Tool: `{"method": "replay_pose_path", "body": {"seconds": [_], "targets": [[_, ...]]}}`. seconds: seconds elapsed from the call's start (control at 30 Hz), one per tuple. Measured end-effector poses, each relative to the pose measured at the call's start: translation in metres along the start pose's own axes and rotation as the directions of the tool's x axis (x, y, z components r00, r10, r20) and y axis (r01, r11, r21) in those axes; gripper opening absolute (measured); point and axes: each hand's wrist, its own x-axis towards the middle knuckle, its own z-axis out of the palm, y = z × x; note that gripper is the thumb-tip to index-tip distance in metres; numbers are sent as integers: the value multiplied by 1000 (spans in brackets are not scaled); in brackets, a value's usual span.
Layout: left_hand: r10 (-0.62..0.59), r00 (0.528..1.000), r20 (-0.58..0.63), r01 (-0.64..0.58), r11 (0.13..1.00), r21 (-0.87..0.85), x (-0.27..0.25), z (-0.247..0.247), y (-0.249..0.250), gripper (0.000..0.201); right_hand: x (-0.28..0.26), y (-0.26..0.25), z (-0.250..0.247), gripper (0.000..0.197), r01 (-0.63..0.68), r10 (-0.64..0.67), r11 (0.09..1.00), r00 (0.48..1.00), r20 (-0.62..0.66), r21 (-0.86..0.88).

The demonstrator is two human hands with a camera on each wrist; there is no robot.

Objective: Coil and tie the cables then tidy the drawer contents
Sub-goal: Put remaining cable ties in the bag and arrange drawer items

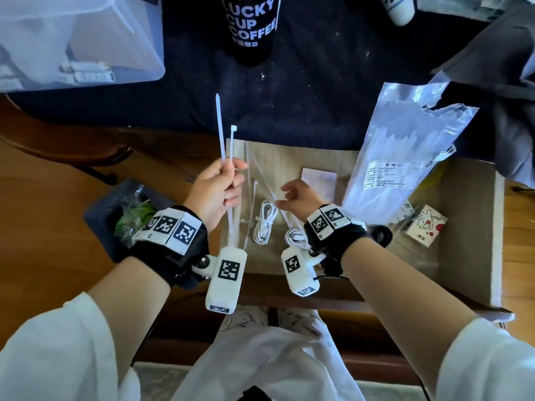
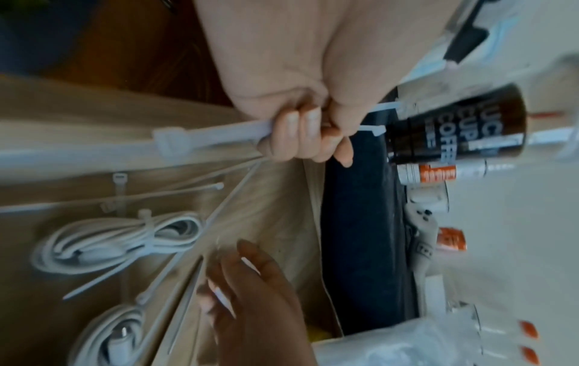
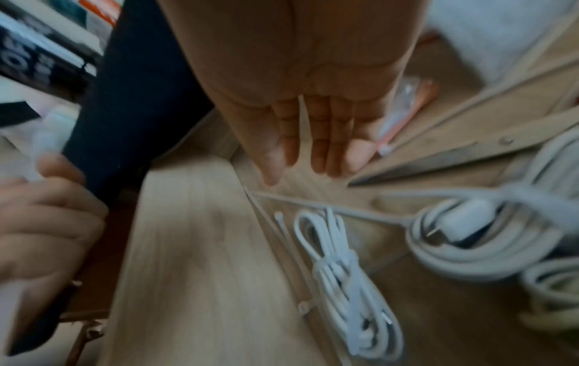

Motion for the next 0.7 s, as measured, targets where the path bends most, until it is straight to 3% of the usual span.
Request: {"method": "replay_pose_path", "body": {"seconds": [0.13, 0.3, 0.4, 0.57, 0.7], "targets": [[-41, 999, -11, 41, 997, -65, 0, -15, 0, 29, 23, -27, 25, 69, -53, 38, 977, 997, -72, -205], [-68, 998, 4, 68, 994, -82, -1, -27, 1, 28, 41, -38, 55, 94, -132, 52, 839, 985, -164, -527], [-84, 996, 5, 84, 994, -77, 0, -33, 0, 28, 42, -39, 63, 72, -146, 27, 796, 978, -207, -587], [-106, 994, 36, 109, 992, -63, 0, -38, -3, 28, 33, -35, 54, 30, -203, 105, 723, 977, -184, -661], [-125, 990, 59, 126, 992, 0, -1, -43, -4, 28, 21, -26, 47, 31, -202, 114, 670, 979, -169, -715]]}}
